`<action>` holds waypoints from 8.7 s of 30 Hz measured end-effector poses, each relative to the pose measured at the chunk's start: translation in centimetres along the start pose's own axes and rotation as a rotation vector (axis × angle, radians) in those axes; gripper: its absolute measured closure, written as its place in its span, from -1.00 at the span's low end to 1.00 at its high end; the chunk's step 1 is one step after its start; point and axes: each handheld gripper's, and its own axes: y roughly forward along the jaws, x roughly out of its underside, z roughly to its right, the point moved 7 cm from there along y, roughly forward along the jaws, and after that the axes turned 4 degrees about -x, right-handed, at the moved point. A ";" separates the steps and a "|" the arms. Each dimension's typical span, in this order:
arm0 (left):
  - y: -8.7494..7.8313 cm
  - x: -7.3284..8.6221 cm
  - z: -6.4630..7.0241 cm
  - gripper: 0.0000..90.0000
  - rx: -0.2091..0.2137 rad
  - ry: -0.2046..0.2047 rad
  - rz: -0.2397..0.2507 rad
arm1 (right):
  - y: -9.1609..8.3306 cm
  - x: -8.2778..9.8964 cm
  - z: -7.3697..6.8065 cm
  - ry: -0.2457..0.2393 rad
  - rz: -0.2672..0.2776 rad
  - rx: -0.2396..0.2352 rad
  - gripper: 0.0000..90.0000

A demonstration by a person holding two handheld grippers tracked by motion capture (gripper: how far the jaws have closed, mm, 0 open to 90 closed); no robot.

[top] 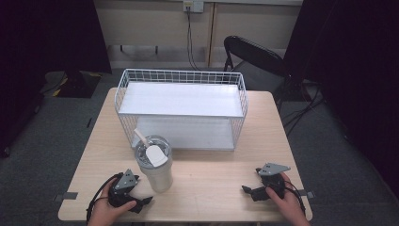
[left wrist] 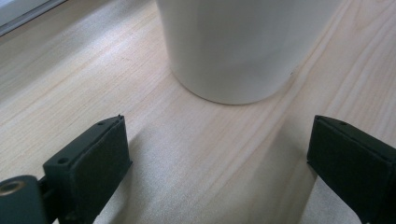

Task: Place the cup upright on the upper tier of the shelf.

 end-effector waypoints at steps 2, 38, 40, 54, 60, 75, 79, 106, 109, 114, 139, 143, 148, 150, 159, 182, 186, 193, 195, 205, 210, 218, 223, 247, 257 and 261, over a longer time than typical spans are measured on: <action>0.0 0.0 0.0 -0.89 0.001 0.000 0.000 | 0.0 0.0 0.0 -0.002 0.000 0.000 -0.83; -1.9 -3.6 0.6 -0.65 0.094 -0.055 0.147 | 0.0 0.0 0.0 0.000 0.000 -0.001 -0.83; -1.9 -3.8 0.7 -0.65 0.096 -0.057 0.152 | 0.0 0.0 0.0 -0.001 0.000 -0.001 -0.83; -2.6 -5.3 0.7 -0.65 0.099 -0.076 0.230 | 0.0 0.0 0.0 0.000 0.000 -0.001 -0.83; -2.8 -5.8 0.6 -0.65 0.101 -0.098 0.269 | 0.0 0.0 0.0 0.000 0.000 0.000 -0.83; -2.4 -6.6 0.5 -0.70 0.085 -0.092 0.291 | 0.0 0.0 0.0 -0.001 0.000 0.000 -0.83; -2.2 -6.9 0.5 -0.73 0.079 -0.084 0.299 | 0.0 0.0 0.0 -0.001 0.000 0.000 -0.83; -1.1 -8.2 0.8 -0.81 0.023 -0.039 0.389 | 0.0 0.0 0.0 -0.001 0.000 0.001 -0.83; -1.0 -8.3 0.8 -0.81 0.014 -0.038 0.411 | 0.0 0.0 0.0 0.000 0.000 0.000 -0.83; -0.9 -8.5 0.8 -0.81 0.003 -0.034 0.447 | 0.0 0.0 0.0 -0.001 0.000 0.000 -0.83; -1.4 -9.7 0.4 -0.78 0.000 -0.122 0.558 | 0.0 0.0 0.0 -0.001 0.000 0.000 -0.83; -2.1 -10.1 0.2 -0.78 0.003 -0.123 0.563 | 0.0 0.0 0.0 -0.001 0.000 0.000 -0.83; -2.7 -10.7 -0.1 -0.78 0.006 -0.148 0.564 | 0.0 0.0 0.0 -0.001 0.000 0.000 -0.83; -2.9 -10.9 0.0 -0.78 0.008 -0.157 0.560 | 0.0 0.0 0.0 0.000 0.000 0.000 -0.83; -3.6 -11.7 -0.4 -0.78 0.006 -0.173 0.568 | 0.0 0.0 0.0 -0.001 0.000 0.000 -0.83; -4.8 -14.4 -1.2 -0.78 -0.015 -0.182 0.579 | 0.0 0.0 0.0 0.001 0.000 0.002 -0.83; -4.9 -14.7 -1.3 -0.78 -0.016 -0.187 0.572 | 0.0 0.0 0.0 0.000 0.000 0.002 -0.83; -5.5 -15.6 -1.6 -0.78 -0.018 -0.178 0.572 | 0.0 0.0 0.0 0.001 0.000 0.002 -0.83; -5.6 -15.9 -1.6 -0.78 -0.014 -0.197 0.575 | 0.0 0.0 0.0 0.000 0.000 0.002 -0.83; -6.4 -17.2 -2.1 -0.78 -0.019 -0.186 0.567 | 0.0 0.0 0.0 0.001 0.000 0.002 -0.83; -6.6 -17.7 -2.2 -0.78 -0.009 -0.199 0.566 | 0.0 0.0 0.0 0.001 0.000 0.002 -0.83; -7.2 -18.5 -2.1 -0.78 0.000 -0.202 0.561 | 0.0 0.0 0.0 0.001 0.000 0.002 -0.83; -7.5 -19.0 -2.2 -0.78 0.014 -0.215 0.557 | 0.0 0.0 0.0 0.001 0.000 0.002 -0.83; -9.3 -20.9 -2.4 -0.78 0.011 -0.187 0.531 | 0.0 0.0 0.0 0.001 0.000 0.001 -0.83; -10.1 -22.0 -2.6 -0.78 -0.002 -0.184 0.521 | 0.0 0.0 0.0 -0.001 0.000 -0.003 -0.83; -10.4 -22.8 -2.6 -0.78 0.005 -0.181 0.528 | 0.1 -0.1 0.0 -0.004 -0.001 -0.006 -0.83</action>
